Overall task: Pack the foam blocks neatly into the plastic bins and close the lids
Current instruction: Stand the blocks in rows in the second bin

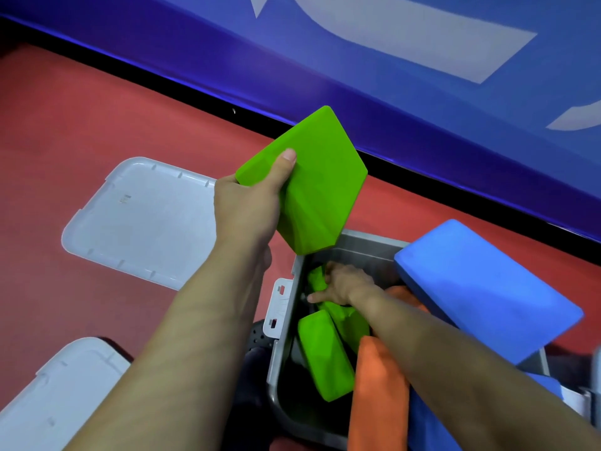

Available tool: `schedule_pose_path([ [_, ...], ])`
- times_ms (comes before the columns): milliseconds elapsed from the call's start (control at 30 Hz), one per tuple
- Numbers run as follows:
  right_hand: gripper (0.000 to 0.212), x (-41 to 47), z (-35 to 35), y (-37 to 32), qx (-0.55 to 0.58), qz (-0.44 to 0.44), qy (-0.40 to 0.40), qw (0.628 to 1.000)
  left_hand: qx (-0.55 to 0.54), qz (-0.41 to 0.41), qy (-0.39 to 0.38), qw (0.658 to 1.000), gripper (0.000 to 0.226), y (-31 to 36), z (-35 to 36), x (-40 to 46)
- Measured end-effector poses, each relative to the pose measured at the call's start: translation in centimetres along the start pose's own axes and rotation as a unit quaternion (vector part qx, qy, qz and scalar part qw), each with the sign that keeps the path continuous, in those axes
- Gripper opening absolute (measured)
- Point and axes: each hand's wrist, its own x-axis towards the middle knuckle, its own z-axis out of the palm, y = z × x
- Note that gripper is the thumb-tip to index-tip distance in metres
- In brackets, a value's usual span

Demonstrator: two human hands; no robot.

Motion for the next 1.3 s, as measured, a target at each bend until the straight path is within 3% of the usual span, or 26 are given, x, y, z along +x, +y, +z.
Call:
schedule_pose_path([
  [100,0.109,0.2,0.3,0.1,-0.006,0.023,0.012,1.000,-0.001,0.004,-0.009,1.000,0.026,-0.1,0.4,0.2],
  [233,0.104,-0.7,0.1,1.9,0.137,0.051,0.089,0.985,-0.003,0.005,-0.019,1.000,0.029,-0.4,0.8,0.3],
  [300,0.094,-1.5,0.7,2.8,0.200,0.035,0.147,0.968,-0.004,0.004,-0.024,1.000,0.029,-0.5,1.0,0.3],
  [367,0.100,-2.4,1.3,3.5,0.244,0.003,0.167,0.955,0.001,0.003,-0.027,1.000,0.028,-0.6,1.1,0.1],
  [433,0.111,-2.9,1.6,3.9,0.241,-0.008,0.142,0.960,0.005,0.002,-0.032,0.999,0.025,-0.7,1.2,-0.1],
  [567,0.109,-2.7,1.6,3.8,0.179,0.008,0.101,0.979,0.005,-0.001,-0.033,0.999,0.021,-0.8,1.2,-0.4],
  [667,0.100,-2.9,1.3,3.2,0.189,0.012,0.101,0.977,-0.001,-0.001,-0.030,1.000,0.024,-0.7,1.1,-0.1],
  [800,0.079,-3.9,0.4,2.2,0.179,0.011,0.161,0.970,0.003,-0.004,-0.029,1.000,0.028,-0.9,1.0,0.2],
  [900,0.063,-5.6,0.0,0.9,0.280,0.031,0.211,0.936,0.005,-0.006,-0.034,0.999,0.029,-1.0,0.9,0.2],
  [967,0.058,-7.2,0.5,-0.6,0.429,0.046,0.200,0.880,0.006,-0.007,-0.032,0.999,0.030,-0.9,0.7,0.2],
  [1033,0.059,-8.5,1.9,-1.8,0.497,0.045,0.203,0.842,0.004,-0.008,-0.031,0.999,0.029,-0.8,0.5,0.1],
  [1100,0.062,-9.4,3.8,-2.3,0.489,0.039,0.208,0.846,0.001,-0.006,-0.033,0.999,0.027,-0.6,0.4,-0.1],
  [1300,0.077,-11.7,8.2,-0.2,0.365,0.078,0.172,0.912,-0.008,-0.004,-0.045,0.999,0.034,-0.4,-0.2,-0.6],
])
